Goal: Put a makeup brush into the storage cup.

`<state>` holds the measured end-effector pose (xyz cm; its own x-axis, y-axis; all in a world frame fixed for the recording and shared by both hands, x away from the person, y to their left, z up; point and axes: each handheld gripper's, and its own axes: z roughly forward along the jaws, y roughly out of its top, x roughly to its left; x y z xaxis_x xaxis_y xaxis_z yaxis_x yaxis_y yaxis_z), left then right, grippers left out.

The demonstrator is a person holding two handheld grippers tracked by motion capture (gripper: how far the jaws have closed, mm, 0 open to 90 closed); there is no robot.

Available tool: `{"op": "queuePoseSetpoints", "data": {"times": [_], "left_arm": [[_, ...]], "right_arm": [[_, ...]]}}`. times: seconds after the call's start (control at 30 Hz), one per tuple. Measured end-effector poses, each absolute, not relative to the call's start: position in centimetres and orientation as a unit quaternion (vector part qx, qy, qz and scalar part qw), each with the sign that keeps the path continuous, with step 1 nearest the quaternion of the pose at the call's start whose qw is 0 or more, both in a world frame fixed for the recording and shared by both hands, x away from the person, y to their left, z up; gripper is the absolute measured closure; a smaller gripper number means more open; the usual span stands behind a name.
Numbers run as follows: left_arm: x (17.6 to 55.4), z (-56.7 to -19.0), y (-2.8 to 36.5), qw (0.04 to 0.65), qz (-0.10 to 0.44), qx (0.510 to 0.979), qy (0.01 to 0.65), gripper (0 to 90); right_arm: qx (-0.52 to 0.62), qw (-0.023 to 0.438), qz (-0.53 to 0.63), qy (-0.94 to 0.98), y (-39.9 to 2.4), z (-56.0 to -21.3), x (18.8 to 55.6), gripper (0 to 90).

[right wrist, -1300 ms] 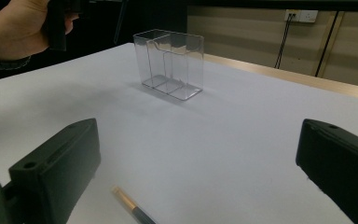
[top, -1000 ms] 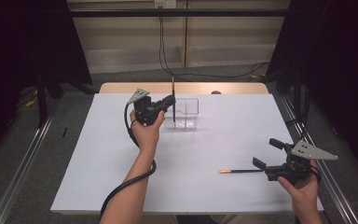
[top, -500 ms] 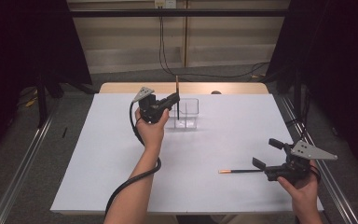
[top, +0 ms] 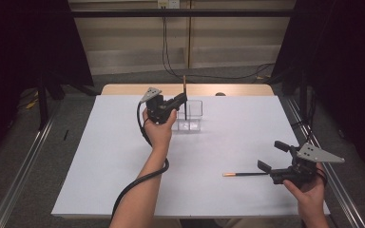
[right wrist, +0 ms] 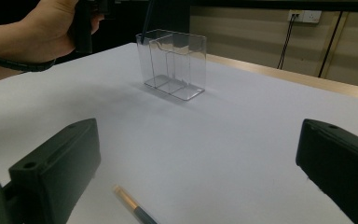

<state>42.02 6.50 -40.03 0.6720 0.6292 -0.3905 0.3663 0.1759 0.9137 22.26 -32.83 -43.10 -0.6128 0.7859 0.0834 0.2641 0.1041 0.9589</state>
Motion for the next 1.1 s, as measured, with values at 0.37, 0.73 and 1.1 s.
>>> {"op": "queuePoseSetpoints", "data": {"times": [0.37,0.73,1.1], "left_arm": [[42.5,-39.8,5.3,0.656,0.102,0.639,0.387,83.6],[42.9,-39.8,4.5,0.653,0.107,0.646,0.382,83.7],[43.4,-39.7,3.8,0.651,0.107,0.647,0.382,83.6]], "right_arm": [[0.372,0.236,0.557,0.704,-32.9,-43.1,22.2,0.0],[0.370,0.233,0.557,0.706,-32.9,-43.1,22.2,0.0],[0.369,0.233,0.557,0.707,-32.9,-43.1,22.2,0.0]]}}
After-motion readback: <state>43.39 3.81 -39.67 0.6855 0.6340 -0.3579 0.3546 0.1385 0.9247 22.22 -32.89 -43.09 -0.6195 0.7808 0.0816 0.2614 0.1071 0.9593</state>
